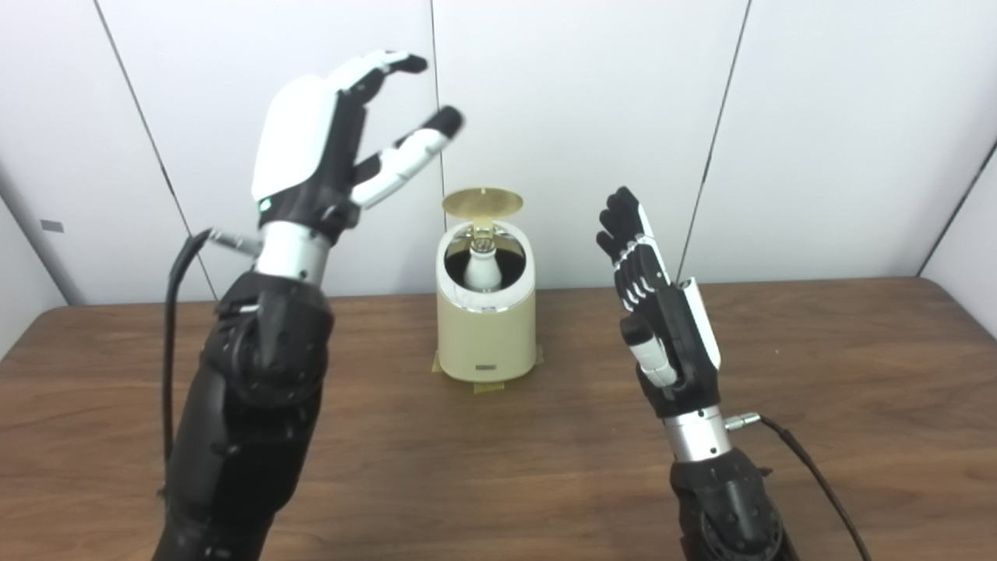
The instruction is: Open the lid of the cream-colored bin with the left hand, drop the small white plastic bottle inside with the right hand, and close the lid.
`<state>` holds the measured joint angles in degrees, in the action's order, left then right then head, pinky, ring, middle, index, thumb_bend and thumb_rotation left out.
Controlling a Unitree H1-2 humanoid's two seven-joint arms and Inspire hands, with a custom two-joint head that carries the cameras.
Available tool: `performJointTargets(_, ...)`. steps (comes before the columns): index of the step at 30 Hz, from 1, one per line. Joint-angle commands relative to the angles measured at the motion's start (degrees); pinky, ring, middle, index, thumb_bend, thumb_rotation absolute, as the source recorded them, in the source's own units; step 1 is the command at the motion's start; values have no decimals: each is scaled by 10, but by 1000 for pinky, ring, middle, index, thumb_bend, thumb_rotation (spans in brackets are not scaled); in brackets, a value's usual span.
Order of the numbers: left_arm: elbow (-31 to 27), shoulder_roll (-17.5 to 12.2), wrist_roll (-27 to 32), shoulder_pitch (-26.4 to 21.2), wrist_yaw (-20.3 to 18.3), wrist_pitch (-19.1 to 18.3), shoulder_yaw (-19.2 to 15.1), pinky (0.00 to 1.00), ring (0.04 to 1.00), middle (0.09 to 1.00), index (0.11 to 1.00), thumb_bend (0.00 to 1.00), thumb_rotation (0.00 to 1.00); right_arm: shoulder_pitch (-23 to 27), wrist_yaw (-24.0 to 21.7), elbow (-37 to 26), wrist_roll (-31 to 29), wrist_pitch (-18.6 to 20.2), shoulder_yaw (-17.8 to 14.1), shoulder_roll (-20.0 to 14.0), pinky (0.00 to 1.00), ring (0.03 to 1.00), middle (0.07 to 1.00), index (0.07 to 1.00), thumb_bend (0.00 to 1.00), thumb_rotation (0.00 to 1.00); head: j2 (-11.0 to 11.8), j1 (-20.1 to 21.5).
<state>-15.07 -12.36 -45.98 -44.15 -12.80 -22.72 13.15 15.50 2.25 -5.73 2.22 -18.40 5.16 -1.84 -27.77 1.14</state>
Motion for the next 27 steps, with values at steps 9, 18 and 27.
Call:
performJointTargets(9,98,-2,-85,-111,-76,-29,55,1000,968,880,851,866,1000,17,7,0,26,-24,-16,14,959,970,976,970,736,843,-1,-1)
performJointTargets(18,159,4,-99,-100,-75,-26,80,1000,963,868,827,895,1000,19,7,22,22,-39,-23,23,967,974,979,972,744,839,2,3)
performJointTargets(27,185,5,-115,-86,-99,-41,89,1000,1000,924,861,906,993,19,7,27,20,-42,-28,28,959,974,981,973,738,845,4,3)
